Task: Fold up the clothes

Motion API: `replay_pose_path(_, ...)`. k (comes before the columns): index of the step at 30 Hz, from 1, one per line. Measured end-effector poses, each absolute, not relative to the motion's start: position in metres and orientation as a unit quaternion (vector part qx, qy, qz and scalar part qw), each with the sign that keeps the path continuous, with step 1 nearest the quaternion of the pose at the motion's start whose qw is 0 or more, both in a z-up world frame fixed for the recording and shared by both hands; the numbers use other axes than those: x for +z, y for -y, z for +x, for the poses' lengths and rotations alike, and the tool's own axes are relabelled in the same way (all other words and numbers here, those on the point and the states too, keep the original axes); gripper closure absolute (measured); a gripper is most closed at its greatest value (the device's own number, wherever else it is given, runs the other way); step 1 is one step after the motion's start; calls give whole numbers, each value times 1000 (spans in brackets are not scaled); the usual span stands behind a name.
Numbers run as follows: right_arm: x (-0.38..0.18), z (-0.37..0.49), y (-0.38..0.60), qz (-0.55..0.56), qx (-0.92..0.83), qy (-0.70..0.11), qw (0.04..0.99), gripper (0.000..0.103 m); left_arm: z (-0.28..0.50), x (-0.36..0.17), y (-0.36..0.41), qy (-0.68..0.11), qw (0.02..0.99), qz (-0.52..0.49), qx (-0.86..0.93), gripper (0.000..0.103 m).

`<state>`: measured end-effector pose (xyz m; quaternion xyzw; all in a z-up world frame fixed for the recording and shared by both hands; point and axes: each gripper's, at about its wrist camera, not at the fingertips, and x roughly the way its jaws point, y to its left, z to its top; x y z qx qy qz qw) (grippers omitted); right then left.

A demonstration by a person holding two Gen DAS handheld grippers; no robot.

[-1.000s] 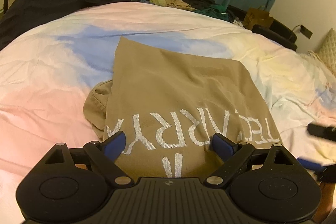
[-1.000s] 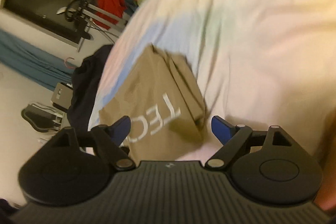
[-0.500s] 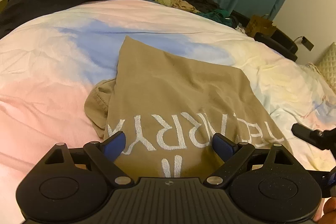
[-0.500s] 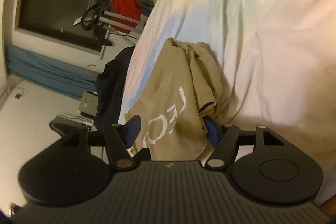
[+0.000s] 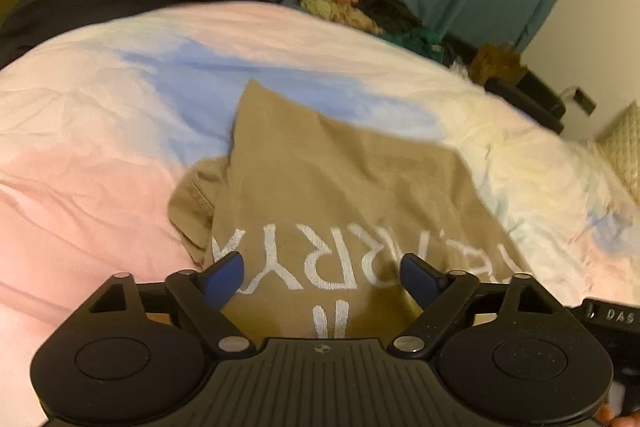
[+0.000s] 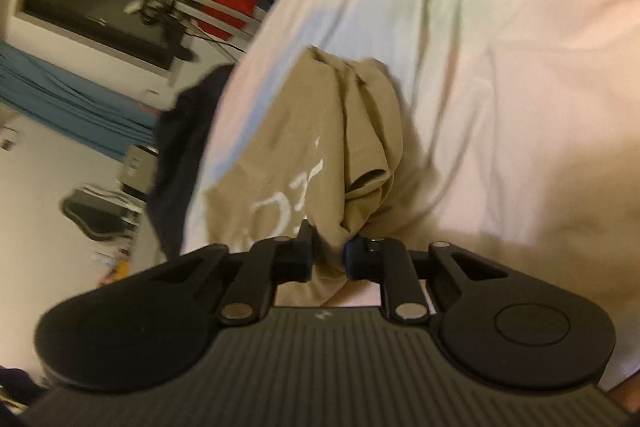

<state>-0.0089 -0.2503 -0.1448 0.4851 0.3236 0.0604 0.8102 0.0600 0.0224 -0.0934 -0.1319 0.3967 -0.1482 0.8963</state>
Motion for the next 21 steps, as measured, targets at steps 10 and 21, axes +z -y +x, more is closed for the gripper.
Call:
replay_pose_path(10,-125,-3,250,503,101,-260,818,89,36,-97,-41,-404,768,-379,-321,6)
replay_pose_path(21,-125,-6,261,533,98,-245,804,89,64,-179,-54,-435,650,-575,-241,12)
